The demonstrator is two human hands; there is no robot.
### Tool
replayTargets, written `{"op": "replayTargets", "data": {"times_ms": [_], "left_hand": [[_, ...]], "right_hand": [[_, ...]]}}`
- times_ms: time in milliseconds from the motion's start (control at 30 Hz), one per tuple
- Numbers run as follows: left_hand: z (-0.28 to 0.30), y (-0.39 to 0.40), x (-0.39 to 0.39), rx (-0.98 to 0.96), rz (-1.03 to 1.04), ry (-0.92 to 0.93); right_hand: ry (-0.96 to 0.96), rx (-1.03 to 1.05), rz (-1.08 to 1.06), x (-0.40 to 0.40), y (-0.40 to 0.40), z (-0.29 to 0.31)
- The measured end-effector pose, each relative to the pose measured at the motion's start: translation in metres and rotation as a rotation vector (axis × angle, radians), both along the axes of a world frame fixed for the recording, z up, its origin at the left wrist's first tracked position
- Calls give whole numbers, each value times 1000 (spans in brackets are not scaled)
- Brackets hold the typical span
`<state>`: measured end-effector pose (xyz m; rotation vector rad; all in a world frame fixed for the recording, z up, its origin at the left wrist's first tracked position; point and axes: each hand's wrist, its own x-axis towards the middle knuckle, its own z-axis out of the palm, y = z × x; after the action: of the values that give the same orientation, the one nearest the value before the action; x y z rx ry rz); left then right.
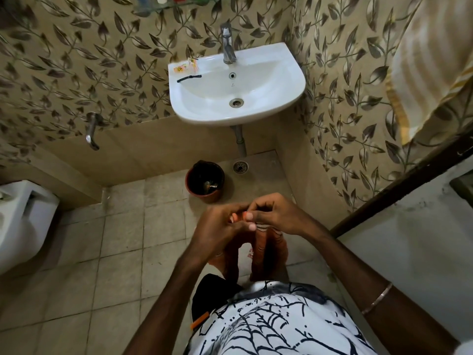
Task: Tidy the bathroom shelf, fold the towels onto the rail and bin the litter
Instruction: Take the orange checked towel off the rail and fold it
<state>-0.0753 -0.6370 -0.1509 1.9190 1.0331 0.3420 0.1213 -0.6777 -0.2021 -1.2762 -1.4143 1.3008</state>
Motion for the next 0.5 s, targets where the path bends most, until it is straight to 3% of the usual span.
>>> {"op": "replayTargets", "data": {"times_ms": [167, 500], "left_hand": [[6, 2, 2, 139, 42, -61], [12, 26, -30, 217, 249, -38]], "right_hand": [[-5, 14, -15, 5, -4, -5], [14, -115, -61, 27, -24, -22]]}}
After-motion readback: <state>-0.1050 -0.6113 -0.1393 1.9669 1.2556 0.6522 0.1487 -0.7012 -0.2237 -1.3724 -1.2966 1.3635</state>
